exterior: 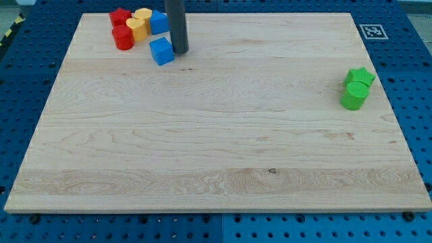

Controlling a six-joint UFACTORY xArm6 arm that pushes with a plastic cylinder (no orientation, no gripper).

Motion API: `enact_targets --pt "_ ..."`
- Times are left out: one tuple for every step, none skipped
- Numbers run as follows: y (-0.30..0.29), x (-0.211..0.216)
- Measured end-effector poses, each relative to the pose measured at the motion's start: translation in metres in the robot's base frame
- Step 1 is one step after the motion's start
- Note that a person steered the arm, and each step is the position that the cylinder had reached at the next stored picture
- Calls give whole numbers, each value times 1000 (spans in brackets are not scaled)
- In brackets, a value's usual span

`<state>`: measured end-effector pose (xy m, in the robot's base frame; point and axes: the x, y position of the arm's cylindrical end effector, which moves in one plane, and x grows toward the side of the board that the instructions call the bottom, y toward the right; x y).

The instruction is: Push the blue cube into the blue triangle

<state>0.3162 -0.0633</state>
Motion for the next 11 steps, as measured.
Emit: enact_targets --pt "15 42" --pt "-29 48" --pt "-72 14" --pt "-87 -31" --pt "-88 -29" --pt "-79 -4" --pt "-58 3" --pt "-37 3" --pt "-35 -11" --pt "-49 -29" --pt "-61 -33"
